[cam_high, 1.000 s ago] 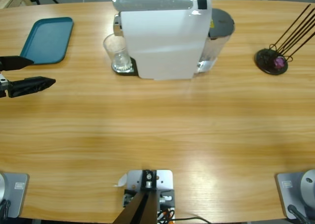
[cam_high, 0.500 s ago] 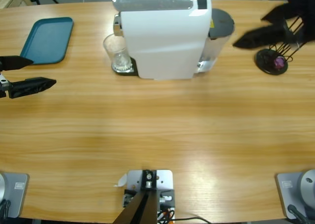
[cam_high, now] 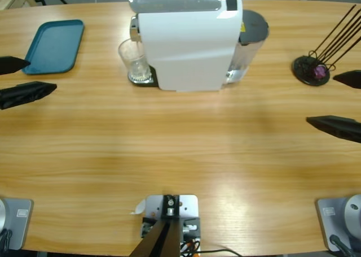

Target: Pour coffee

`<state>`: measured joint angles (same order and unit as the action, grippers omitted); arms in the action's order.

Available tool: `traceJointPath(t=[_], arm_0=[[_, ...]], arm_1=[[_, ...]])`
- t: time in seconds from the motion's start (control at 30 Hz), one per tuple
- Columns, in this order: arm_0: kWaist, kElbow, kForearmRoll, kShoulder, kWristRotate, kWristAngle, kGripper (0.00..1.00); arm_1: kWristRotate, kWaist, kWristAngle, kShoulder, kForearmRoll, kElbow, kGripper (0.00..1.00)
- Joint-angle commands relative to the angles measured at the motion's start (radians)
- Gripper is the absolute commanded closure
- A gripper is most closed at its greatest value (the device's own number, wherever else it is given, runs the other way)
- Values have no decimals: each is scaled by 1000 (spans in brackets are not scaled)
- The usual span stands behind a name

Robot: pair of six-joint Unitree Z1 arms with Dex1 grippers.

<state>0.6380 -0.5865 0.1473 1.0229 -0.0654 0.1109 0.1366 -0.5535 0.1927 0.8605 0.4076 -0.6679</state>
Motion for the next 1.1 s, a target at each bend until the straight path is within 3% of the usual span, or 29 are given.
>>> traceJointPath(t=[0.03,0.13,1.1], arm_0=[[8,78,-37,-88,11,62,69],[8,89,-40,-105,31,112,69],[8,125,-85,-112,34,80,64]], arm_1=[[11,8,-2,-60,-13,50,0],[9,3,-1,-68,-13,50,0],[4,0,-6,-30,-44,65,0]])
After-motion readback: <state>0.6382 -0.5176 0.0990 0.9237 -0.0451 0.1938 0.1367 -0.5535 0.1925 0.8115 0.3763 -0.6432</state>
